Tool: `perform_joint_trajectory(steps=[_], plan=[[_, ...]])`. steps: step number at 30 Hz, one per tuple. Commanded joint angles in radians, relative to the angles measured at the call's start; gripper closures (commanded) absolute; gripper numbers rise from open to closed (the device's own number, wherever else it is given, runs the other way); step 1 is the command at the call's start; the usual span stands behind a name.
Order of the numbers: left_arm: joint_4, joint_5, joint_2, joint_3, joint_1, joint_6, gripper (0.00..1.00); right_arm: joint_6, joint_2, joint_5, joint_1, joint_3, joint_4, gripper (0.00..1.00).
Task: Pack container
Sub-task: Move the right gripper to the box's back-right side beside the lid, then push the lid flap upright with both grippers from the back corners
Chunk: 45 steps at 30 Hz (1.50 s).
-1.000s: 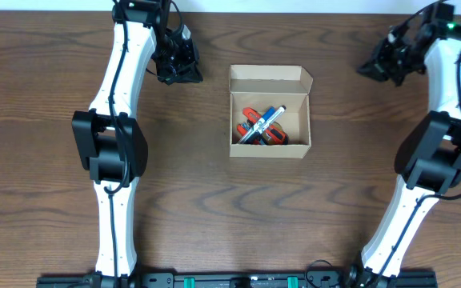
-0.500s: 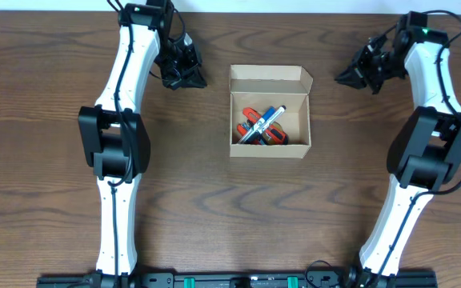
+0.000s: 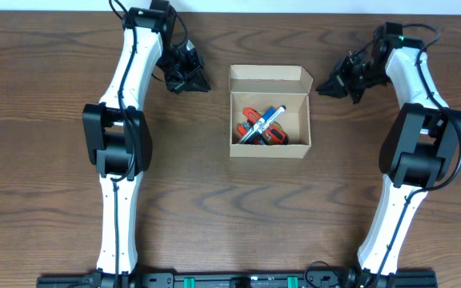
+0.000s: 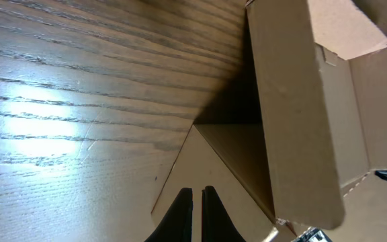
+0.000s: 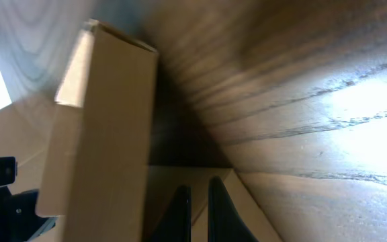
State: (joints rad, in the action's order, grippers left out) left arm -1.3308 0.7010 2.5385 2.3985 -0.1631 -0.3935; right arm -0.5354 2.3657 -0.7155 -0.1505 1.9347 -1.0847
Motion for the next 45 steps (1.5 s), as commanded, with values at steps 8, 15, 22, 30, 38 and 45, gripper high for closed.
perform_joint_trajectory(steps=[8,15,22,30,38,45], plan=[[0.002,0.033,0.029,-0.009,-0.01,0.002,0.94,-0.016,0.008,-0.135,0.006,-0.138,0.15,0.99],[0.004,0.06,0.039,-0.009,-0.01,0.005,0.94,-0.01,0.008,-0.165,0.008,-0.14,0.177,0.99],[0.004,0.079,0.066,-0.009,-0.018,0.005,0.94,-0.01,0.008,-0.165,0.013,-0.14,0.177,0.99],[0.01,0.097,0.091,-0.009,-0.039,0.013,0.94,-0.01,0.008,-0.164,0.028,-0.145,0.2,0.99],[0.045,0.105,0.091,-0.009,-0.04,0.012,0.94,-0.01,0.008,-0.164,0.039,-0.145,0.227,0.99],[0.085,0.104,0.091,-0.009,-0.039,0.012,0.94,-0.01,0.009,-0.164,0.041,-0.145,0.272,0.99]])
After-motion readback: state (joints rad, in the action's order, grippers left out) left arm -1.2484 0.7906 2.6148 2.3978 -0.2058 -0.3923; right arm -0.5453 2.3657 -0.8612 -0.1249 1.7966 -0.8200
